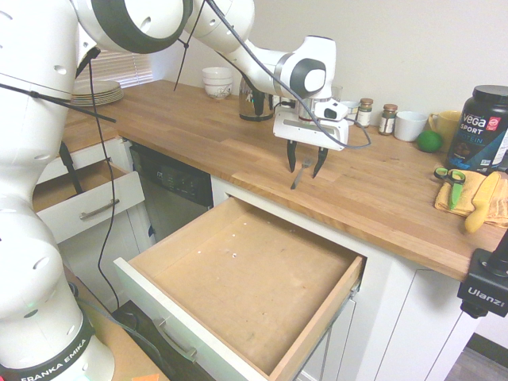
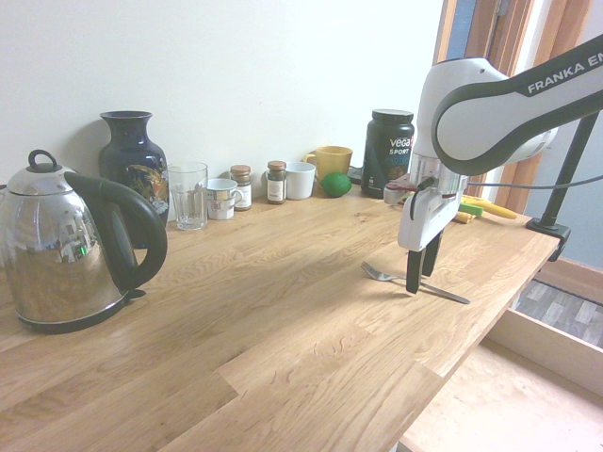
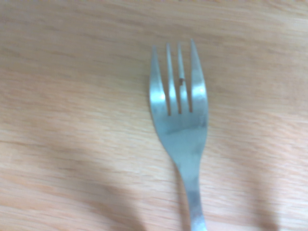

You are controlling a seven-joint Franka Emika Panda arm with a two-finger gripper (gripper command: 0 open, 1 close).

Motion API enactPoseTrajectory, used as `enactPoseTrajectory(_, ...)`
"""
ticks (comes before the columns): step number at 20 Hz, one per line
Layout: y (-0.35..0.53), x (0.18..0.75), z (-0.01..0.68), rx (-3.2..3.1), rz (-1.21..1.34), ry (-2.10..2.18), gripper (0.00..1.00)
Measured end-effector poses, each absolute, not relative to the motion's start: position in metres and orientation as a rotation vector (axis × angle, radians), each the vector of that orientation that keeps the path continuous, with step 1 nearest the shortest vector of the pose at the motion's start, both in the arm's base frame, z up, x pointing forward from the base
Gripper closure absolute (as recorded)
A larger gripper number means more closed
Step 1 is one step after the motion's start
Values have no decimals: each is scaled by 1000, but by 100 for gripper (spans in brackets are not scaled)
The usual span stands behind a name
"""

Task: Put fork in the drawer

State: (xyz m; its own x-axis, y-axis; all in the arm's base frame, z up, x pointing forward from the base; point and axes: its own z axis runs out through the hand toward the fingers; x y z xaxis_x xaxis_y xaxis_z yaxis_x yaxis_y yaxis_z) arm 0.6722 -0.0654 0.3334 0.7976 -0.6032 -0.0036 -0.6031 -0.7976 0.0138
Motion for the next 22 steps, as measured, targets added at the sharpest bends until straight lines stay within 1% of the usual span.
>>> enactPoseTrajectory(22, -40, 702, 333, 2983, -4, -936, 100)
